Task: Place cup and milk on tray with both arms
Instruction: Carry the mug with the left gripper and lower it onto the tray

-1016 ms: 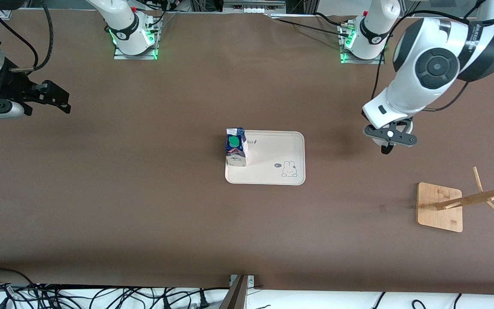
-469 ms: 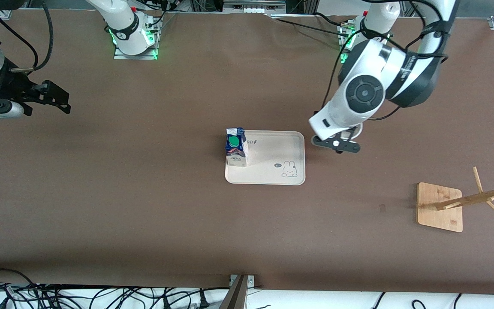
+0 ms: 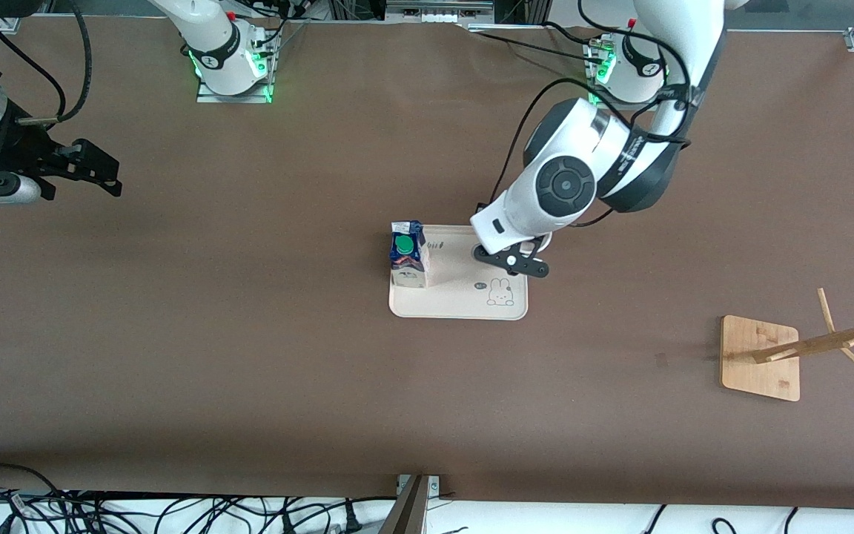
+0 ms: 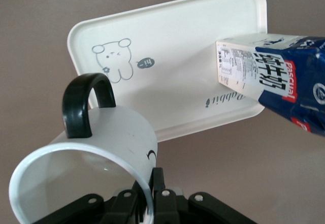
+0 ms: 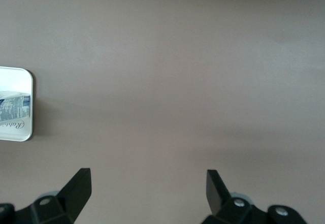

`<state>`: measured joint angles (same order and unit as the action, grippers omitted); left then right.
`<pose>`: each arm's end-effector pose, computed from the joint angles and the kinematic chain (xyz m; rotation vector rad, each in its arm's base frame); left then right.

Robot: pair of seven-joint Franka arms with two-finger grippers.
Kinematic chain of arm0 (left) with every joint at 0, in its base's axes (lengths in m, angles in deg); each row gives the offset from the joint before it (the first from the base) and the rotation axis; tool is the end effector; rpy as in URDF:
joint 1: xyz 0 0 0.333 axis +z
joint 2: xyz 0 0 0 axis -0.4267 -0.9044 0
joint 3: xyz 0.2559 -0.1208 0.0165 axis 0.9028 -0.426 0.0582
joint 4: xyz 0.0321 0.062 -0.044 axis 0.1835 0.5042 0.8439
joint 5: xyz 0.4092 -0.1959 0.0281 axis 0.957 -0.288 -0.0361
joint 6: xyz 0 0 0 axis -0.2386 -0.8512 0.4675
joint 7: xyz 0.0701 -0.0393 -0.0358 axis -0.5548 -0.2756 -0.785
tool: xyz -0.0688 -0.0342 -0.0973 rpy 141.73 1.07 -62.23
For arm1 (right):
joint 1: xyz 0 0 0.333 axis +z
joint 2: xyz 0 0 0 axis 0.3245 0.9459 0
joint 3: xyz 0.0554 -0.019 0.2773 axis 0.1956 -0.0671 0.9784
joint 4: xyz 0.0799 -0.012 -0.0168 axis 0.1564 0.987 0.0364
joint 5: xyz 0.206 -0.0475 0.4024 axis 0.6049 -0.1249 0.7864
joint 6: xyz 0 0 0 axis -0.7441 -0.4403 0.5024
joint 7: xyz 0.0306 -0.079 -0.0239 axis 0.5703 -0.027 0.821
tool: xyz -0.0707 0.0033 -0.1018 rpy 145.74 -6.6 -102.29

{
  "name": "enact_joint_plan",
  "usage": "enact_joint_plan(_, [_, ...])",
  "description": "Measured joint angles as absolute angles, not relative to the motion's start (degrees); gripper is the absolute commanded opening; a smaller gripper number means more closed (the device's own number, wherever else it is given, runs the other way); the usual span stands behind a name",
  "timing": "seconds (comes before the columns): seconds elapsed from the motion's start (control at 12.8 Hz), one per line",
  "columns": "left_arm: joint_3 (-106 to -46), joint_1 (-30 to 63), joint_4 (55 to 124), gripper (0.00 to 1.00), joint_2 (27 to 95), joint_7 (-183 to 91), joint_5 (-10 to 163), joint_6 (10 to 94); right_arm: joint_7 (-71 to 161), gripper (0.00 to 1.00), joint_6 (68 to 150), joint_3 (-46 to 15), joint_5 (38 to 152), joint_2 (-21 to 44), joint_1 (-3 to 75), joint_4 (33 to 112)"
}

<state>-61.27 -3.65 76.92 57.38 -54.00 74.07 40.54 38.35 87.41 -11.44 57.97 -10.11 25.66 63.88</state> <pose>0.5928 -0.3951 0.2806 2.9716 -0.3482 -0.3894 0.6298 0.0604 0.5586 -3.1358 -0.1039 -0.0445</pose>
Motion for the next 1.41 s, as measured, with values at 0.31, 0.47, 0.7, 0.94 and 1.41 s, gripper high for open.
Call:
enact_joint_plan(0.31, [-61.08,-5.09,70.47,0.00,49.96,-54.14,74.07,42.02,38.35,1.00,87.41,-11.44,57.97,-10.10,25.66,63.87])
enact_joint_plan(0.47, [-60.89,-5.40,68.41,0.00,47.61,-54.23,74.06,43.52,38.35,1.00,87.41,-11.44,57.97,-10.10,25.66,63.87])
enact_joint_plan(0.7, [-60.73,-5.41,67.83,0.00,45.67,-54.23,74.07,44.30,38.35,1.00,87.41,-11.44,57.97,-10.10,25.66,63.87])
enact_joint_plan(0.94, [-60.67,-5.47,67.81,0.00,43.59,-54.23,74.07,44.56,38.35,1.00,87.41,-11.44,57.97,-10.10,25.66,63.87])
enact_joint_plan(1.41, [-60.68,-6.99,67.80,0.00,41.97,-56.01,74.07,46.43,38.35,1.00,87.41,-11.46,57.97,-10.10,25.66,63.87])
